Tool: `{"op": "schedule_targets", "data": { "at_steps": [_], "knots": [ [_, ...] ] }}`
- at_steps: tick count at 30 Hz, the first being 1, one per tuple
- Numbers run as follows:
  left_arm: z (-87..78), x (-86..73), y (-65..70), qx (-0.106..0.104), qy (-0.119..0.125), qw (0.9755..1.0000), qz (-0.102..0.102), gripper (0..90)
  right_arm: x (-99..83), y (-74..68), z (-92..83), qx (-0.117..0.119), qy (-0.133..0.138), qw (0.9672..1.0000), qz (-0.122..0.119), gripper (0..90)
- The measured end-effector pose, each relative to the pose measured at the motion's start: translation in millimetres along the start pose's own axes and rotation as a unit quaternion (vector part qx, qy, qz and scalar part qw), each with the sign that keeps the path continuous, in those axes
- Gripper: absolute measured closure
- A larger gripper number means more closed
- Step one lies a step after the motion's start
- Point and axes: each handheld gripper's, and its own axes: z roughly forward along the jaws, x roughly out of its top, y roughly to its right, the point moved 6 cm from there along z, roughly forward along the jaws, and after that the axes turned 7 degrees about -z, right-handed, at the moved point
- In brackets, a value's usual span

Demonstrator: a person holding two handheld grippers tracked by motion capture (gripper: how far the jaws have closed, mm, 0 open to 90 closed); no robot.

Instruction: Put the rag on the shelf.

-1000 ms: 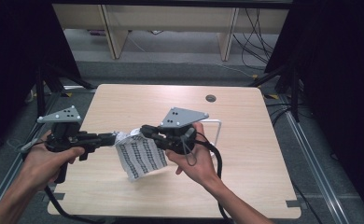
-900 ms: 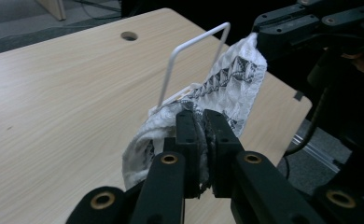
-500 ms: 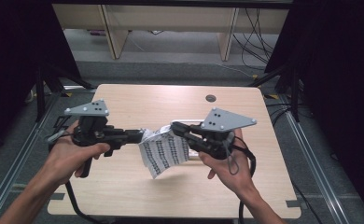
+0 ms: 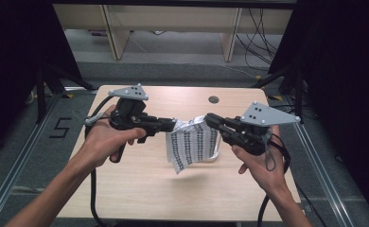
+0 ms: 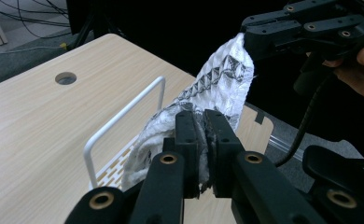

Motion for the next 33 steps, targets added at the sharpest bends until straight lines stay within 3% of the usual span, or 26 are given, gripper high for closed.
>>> {"op": "schedule_targets", "data": {
  "at_steps": [2,5,9,15,20,26,33],
  "knots": [
    [4.7,4.5,0.2,-0.002,0.002,1.0000,-0.001,84.3,0.3,3.6,-0.3,-0.004,0.004,1.0000,-0.007,86.5],
    [13.6,11.7,-0.7,0.001,0.002,1.0000,0.000,84.3,-0.9,10.0,-2.7,-0.010,-0.005,0.9999,0.012,86.5],
    [22.3,21.9,-3.7,0.002,0.004,1.0000,0.002,84.3,-1.2,23.4,-2.8,-0.020,-0.005,0.9996,0.018,86.4],
    [28.6,31.2,-9.8,0.007,0.011,0.9999,-0.005,84.4,-0.7,36.1,-1.1,-0.031,-0.004,0.9994,0.014,86.5],
    [33.3,43.7,-19.3,0.010,0.022,0.9995,-0.020,84.4,1.5,46.0,2.1,-0.033,-0.002,0.9988,0.035,86.4],
    [35.7,52.7,-32.0,0.024,0.034,0.9986,-0.031,84.3,3.3,59.1,12.4,-0.042,-0.005,0.9986,0.030,86.4],
    [51.8,61.5,-53.7,0.024,0.048,0.9963,-0.067,84.1,-0.2,80.1,32.7,-0.053,-0.019,0.9971,0.052,86.3]
  ]
}}
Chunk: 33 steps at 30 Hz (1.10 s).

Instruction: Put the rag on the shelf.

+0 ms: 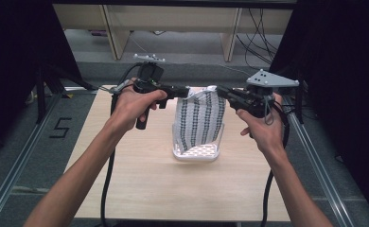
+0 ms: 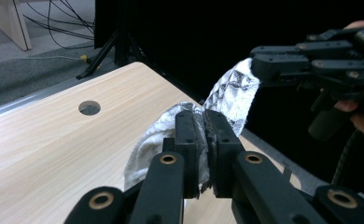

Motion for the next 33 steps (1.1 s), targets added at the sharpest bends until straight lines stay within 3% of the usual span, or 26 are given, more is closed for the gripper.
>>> {"op": "schedule_targets", "data": {
  "at_steps": [5,6,7,13,15,16,17,18,19,22,25,32,33],
  "knots": [
    [12.3,2.6,-10.6,-0.004,0.000,0.9998,-0.021,83.9,-4.5,14.7,16.7,-0.007,-0.011,0.9998,0.017,86.2],
    [15.2,3.1,-12.9,-0.005,0.000,0.9997,-0.025,83.9,-5.0,18.0,19.0,-0.011,-0.009,0.9999,0.008,86.1],
    [17.5,3.3,-14.7,-0.006,-0.001,0.9996,-0.029,83.8,-6.9,18.5,22.1,-0.008,-0.016,0.9996,0.023,86.1],
    [30.4,2.0,-25.9,-0.009,-0.003,0.9985,-0.055,83.5,-15.2,27.8,36.4,-0.012,-0.029,0.9990,0.033,85.9],
    [33.2,1.3,-30.2,-0.006,-0.006,0.9983,-0.058,83.3,-18.8,28.6,41.1,-0.012,-0.037,0.9982,0.046,85.8],
    [34.2,1.0,-31.7,-0.005,-0.006,0.9982,-0.060,83.2,-20.3,31.3,43.9,-0.012,-0.034,0.9987,0.035,85.7],
    [35.5,0.4,-33.0,-0.010,-0.006,0.9979,-0.064,83.2,-21.6,30.3,44.7,-0.012,-0.040,0.9981,0.046,85.7],
    [36.9,-0.5,-35.1,-0.010,-0.008,0.9977,-0.067,83.1,-22.5,32.4,47.1,-0.011,-0.037,0.9986,0.035,85.7],
    [37.6,-0.9,-36.3,-0.012,-0.009,0.9976,-0.068,83.1,-24.1,31.1,47.9,-0.010,-0.046,0.9977,0.050,85.6],
    [40.5,-1.7,-42.2,-0.011,-0.006,0.9967,-0.080,82.8,-26.7,34.4,53.1,-0.015,-0.046,0.9978,0.045,85.5],
    [44.2,-4.4,-49.1,-0.006,-0.010,0.9958,-0.091,82.4,-31.0,35.5,59.5,-0.013,-0.058,0.9964,0.060,85.2],
    [53.7,-14.8,-63.0,0.001,-0.027,0.9938,-0.108,81.2,-41.1,39.4,71.2,-0.016,-0.077,0.9953,0.057,84.9],
    [54.8,-15.7,-64.1,0.001,-0.028,0.9935,-0.110,80.9,-41.6,38.2,72.0,-0.017,-0.080,0.9945,0.066,84.9]
  ]
}}
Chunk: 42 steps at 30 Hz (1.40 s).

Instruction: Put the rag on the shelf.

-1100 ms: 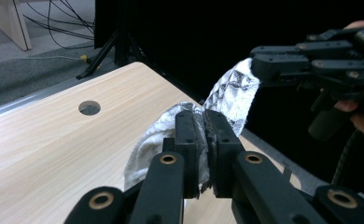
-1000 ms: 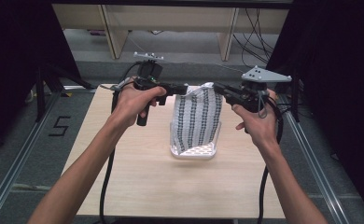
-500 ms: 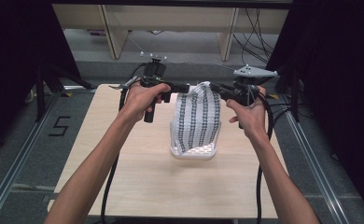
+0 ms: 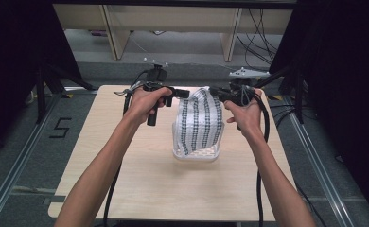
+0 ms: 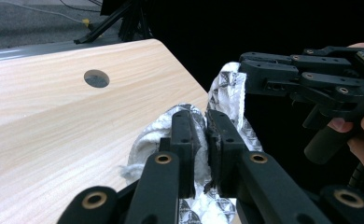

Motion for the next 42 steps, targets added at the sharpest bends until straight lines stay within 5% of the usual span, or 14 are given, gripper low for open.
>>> {"op": "schedule_targets", "data": {
  "at_steps": [15,28,42],
  "knots": [
    [14.2,-11.9,-18.5,0.028,-0.024,0.9993,0.002,73.2,-18.9,6.3,23.8,-0.005,-0.044,0.9990,0.007,81.3],
    [15.4,-14.4,-26.1,0.062,-0.032,0.9974,0.017,48.2,-27.6,9.1,33.7,-0.022,-0.079,0.9966,0.006,70.2],
    [-0.3,-16.6,-21.2,0.067,-0.025,0.9967,0.038,41.4,-24.4,14.3,24.3,-0.019,-0.062,0.9979,0.002,66.1]
  ]
}}
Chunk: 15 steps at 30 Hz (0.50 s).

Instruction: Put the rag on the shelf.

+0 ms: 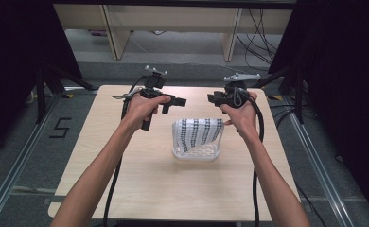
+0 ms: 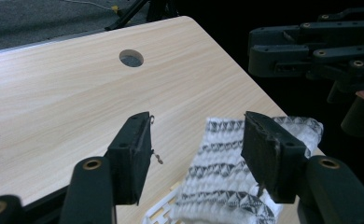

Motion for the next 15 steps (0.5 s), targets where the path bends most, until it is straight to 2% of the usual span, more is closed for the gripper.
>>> {"op": "schedule_targets", "data": {
  "at_steps": [1,4,6,7,8,10,14,15],
  "knots": [
    [-2.1,-0.6,1.0,-0.001,0.005,1.0000,0.001,40.8,-0.3,-0.7,-1.5,-0.002,-0.001,1.0000,0.007,65.6],
    [-5.7,-1.5,1.6,0.005,0.006,0.9999,0.010,37.1,-0.2,-0.5,-6.8,-0.004,-0.004,1.0000,0.004,62.9],
    [-7.8,-2.2,2.0,0.012,0.007,0.9998,0.013,35.0,1.0,-1.5,-8.1,0.002,0.004,1.0000,-0.003,60.9],
    [-10.8,-2.6,3.7,0.009,0.009,0.9998,0.014,33.8,1.1,-2.7,-9.3,0.000,0.006,1.0000,0.002,59.9],
    [-12.3,-2.7,4.8,0.009,0.011,0.9998,0.016,32.7,1.7,-2.0,-11.0,-0.003,0.007,0.9999,-0.011,57.5],
    [-15.9,-3.2,7.9,0.007,0.016,0.9996,0.020,32.1,1.6,-5.4,-11.8,-0.001,0.009,1.0000,0.000,55.3],
    [-19.0,-6.5,10.2,0.008,0.013,0.9996,0.025,30.3,1.4,-7.2,-13.2,-0.001,0.005,1.0000,-0.003,53.0],
    [-19.4,-7.4,10.1,0.008,0.012,0.9996,0.025,30.1,1.7,-8.4,-14.9,0.001,0.001,1.0000,0.003,52.6]
  ]
}}
